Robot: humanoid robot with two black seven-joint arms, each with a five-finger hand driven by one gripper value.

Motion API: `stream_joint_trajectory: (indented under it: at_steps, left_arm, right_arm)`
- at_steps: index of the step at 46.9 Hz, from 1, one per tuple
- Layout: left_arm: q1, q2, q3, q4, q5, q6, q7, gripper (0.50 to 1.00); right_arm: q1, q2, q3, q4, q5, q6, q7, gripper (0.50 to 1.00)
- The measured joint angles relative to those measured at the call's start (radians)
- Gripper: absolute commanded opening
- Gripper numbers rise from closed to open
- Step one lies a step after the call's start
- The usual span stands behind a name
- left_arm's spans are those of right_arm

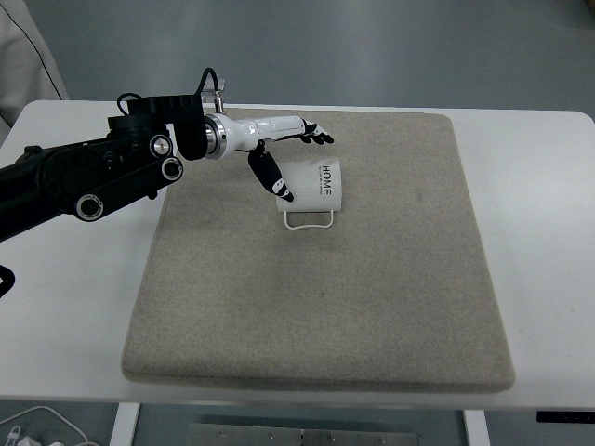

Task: Flip white cup upright
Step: 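Reach the left hand over the sideways white HOME mug, then close the left hand fingers around the mug body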

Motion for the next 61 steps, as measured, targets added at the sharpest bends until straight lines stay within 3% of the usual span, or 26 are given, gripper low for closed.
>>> stream_joint_trajectory:
  at_steps: [22, 34, 61]
  left_arm:
    - [0.026, -0.034, 0.02, 0.01, 0.001, 0.012, 0.01, 0.994]
    - [0.028, -0.056, 0.054, 0.03, 0.001, 0.078, 0.012, 0.994]
    - [0.036, -0.076, 0.052, 0.051, 0.0, 0.112, 0.01, 0.979]
  right_arm:
    - [0.0, 0.0, 0.0, 0.0, 0.0, 0.0, 0.0, 0.93]
    - [0.0, 0.0, 0.0, 0.0, 0.0, 0.0, 0.0, 0.93]
    - [0.0, 0.0, 0.0, 0.0, 0.0, 0.0, 0.0, 0.93]
